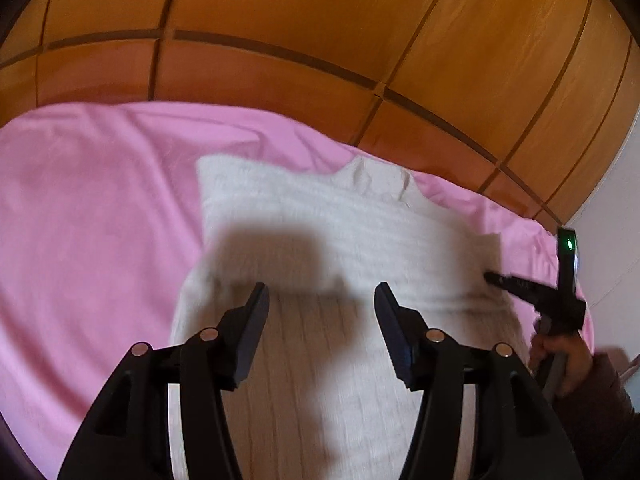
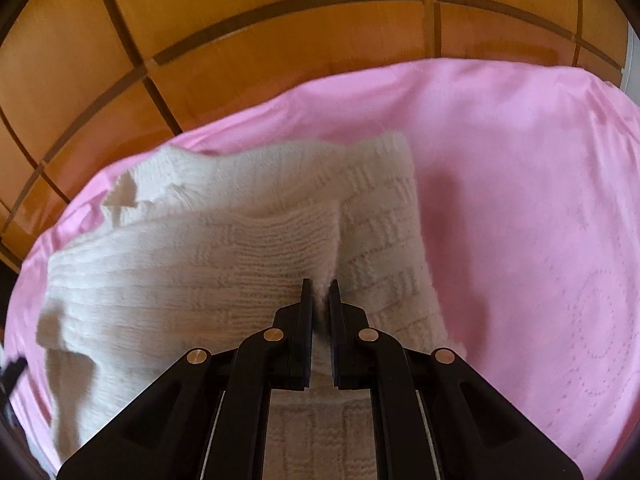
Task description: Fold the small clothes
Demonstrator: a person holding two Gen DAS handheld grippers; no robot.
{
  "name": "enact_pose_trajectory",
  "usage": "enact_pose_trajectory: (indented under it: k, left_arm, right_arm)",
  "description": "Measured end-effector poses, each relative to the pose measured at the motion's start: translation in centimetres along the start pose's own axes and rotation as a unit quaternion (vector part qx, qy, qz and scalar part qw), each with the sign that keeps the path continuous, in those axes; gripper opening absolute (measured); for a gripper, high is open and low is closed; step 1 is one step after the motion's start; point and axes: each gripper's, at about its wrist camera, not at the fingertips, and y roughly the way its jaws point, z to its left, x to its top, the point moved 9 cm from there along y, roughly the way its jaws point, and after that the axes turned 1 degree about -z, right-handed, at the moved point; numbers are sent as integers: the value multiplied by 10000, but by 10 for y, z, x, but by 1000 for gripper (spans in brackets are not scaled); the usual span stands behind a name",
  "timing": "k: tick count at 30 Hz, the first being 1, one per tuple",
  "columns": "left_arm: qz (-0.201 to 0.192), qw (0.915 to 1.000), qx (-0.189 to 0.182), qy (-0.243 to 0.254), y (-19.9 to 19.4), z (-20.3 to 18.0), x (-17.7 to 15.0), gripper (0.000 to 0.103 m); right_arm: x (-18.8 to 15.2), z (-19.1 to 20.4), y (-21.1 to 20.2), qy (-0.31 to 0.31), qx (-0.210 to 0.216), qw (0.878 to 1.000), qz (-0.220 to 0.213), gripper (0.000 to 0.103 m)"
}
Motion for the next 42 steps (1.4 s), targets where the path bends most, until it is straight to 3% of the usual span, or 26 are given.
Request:
enact_pose_trajectory:
  k: [2,4,6,8,11,13,14,15,17,22,25,27,31,36,37,38,39,40,42]
  left_arm:
    - [55,10000,-36,-44,13,1,9,55]
    - [270,9995,183,-44,29,9,6,55]
    - [633,9976,230,-133,47,18,-8,55]
    - [1047,9923,561,-354,65,40,-30,55]
    - [835,9944,470,-438,55,43,-31,54]
    - [639,9957,264,-610,39,42,-23,55]
    - [501,9965,232,-632,29,42,-17,55]
    - [360,9971,187,-638,21,42,-11,55]
    - [98,9976,-2,-685,6,39,5,56]
    - [24,9970,-143,-757,4,36,21,55]
    - [272,9964,94,-796,14,40,12,54]
    - [502,9926,116,-1103,25,46,-3,54]
    - [503,9852,-319,-1605,24,48,-21,54]
    - [353,9716,-658,-2247,40,54,-8,53]
    - [333,9653,-676,-2499,46,59,-5,49]
    - [322,9612,-672,-2655,51,63,-4,23]
    - [325,9580,-627,-2779,56,66,-5,6]
    - [299,9544,-562,-2916,58,71,-9,6]
    - [348,9550,-467,-2907,58,72,-19,5]
  right_arm:
    - [-2,1,-2,-56,-32,10000,-21,6]
    - [-2,2,-13,-4,53,10000,-76,6]
    - [-4,0,-20,35,143,9998,-155,6]
    - [-8,-5,-14,-57,5,10000,-57,6]
    - [-7,-8,-8,23,105,9999,-37,6]
    - [-2,-11,-18,126,186,9997,-110,18]
    - [1,-14,-24,152,157,9995,-207,32]
    - [4,-14,-32,131,138,9992,-355,38]
    - [9,-8,-45,18,171,9984,-548,41]
    - [16,27,-55,-417,398,9963,-640,41]
    - [12,42,-53,-652,383,9955,-575,41]
    - [6,46,-47,-715,406,9956,-447,41]
    - [-9,41,-36,-644,378,9969,-240,41]
    - [-13,43,-35,-596,368,9972,-249,41]
    - [-11,44,-36,-629,357,9970,-278,41]
    - [-9,46,-38,-667,335,9967,-318,41]
    - [-5,46,-38,-712,298,9964,-363,41]
    - [-3,46,-37,-727,280,9963,-353,41]
    - [-5,43,-26,-775,199,9966,-179,41]
